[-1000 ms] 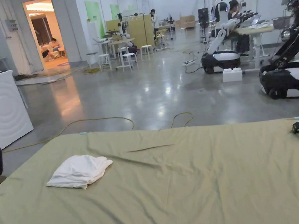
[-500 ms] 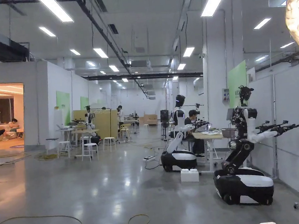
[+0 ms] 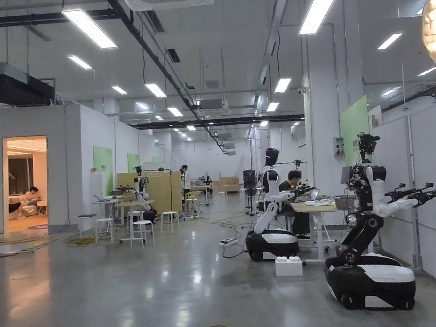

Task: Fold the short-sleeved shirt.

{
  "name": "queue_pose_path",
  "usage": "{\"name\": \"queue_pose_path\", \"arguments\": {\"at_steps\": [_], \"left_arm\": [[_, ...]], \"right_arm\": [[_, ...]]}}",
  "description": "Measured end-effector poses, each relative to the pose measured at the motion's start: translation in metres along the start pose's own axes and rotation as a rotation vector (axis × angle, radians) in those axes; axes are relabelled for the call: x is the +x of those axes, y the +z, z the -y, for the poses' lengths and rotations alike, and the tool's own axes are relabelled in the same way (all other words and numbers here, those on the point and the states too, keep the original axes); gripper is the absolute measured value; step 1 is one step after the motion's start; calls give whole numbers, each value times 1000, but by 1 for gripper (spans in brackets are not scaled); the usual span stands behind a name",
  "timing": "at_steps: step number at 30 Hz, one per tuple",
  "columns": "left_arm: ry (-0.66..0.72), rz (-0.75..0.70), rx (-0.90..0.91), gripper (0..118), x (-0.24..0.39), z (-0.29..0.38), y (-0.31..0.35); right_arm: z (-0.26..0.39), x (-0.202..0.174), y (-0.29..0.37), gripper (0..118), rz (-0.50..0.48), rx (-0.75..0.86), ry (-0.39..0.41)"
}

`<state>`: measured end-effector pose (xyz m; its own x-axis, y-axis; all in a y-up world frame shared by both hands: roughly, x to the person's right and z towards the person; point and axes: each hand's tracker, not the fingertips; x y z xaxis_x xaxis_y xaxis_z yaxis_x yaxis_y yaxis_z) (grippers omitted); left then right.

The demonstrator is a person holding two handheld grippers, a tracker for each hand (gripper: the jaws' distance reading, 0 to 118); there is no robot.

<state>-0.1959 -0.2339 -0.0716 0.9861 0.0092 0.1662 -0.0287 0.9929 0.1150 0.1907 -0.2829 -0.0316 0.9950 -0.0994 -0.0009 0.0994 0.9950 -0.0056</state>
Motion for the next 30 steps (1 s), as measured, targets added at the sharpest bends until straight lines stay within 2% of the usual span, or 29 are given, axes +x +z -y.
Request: {"name": "queue_pose_path", "arguments": {"at_steps": [2, 3, 13, 15, 17, 19, 20, 22, 23, 24, 26, 27, 30], "left_arm": [[-25, 8, 16, 118, 4, -1, 1], [-37, 8, 20, 118, 6, -2, 1], [-56, 33, 2, 118, 16, -1, -2], [-57, 33, -5, 118, 17, -2, -3], [-48, 30, -11, 118, 17, -2, -4], [-36, 15, -22, 118, 17, -2, -7], [-31, 13, -28, 118, 16, -3, -8], [-20, 19, -41, 118, 16, -3, -9], [-16, 25, -46, 118, 15, -3, -9], [-13, 29, -51, 118, 16, -3, -10], [-9, 35, -60, 118, 16, -3, -10], [-8, 40, -64, 118, 16, -3, -11], [-4, 48, -73, 118, 16, -3, -12]], "right_arm": [[-2, 0, -2, 114, 2, 4, 5], [-3, 0, -2, 118, -7, -5, 7], [2, 12, -2, 118, 40, 14, -52], [2, 16, -4, 118, 8, -4, -114], [-5, 15, -5, 118, 51, 10, -189], [-13, 14, -11, 118, 94, -52, -239], [-19, 11, -14, 118, 146, -91, -262], [-27, 4, -23, 118, 298, -193, -287], [-30, 3, -27, 118, 348, -256, -285], [-33, 2, -33, 118, 358, -341, -267], [-35, 4, -43, 118, 325, -483, -248], [-31, 4, -47, 118, 280, -496, -260], [-26, 1, -42, 118, 232, -394, -301]]}}
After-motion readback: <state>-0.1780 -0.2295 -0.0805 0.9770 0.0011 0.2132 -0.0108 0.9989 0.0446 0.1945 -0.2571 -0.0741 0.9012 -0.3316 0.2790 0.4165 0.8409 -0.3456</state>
